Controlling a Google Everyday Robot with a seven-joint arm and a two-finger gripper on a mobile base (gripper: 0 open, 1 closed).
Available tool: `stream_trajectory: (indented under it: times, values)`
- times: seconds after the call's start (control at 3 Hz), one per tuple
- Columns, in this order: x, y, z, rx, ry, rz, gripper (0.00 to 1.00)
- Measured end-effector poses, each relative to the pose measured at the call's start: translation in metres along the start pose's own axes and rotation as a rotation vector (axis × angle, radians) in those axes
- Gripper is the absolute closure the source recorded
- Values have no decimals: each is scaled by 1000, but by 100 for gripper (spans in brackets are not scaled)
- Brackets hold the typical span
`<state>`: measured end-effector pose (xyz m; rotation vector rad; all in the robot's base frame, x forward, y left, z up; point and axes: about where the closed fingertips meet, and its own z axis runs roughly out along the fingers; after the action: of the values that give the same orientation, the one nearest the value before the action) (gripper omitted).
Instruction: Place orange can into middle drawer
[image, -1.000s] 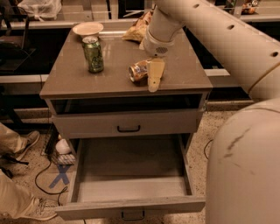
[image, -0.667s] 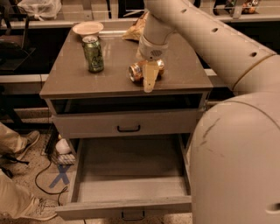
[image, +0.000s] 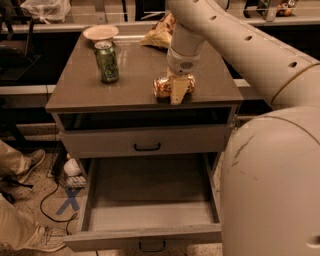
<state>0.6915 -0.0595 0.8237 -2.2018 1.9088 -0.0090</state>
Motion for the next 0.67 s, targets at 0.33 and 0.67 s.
stream_trajectory:
  times: [0.33,0.67]
  values:
    - [29,29,-39,48,21,49,94]
    - [38,97,-79,34,-13,99,100]
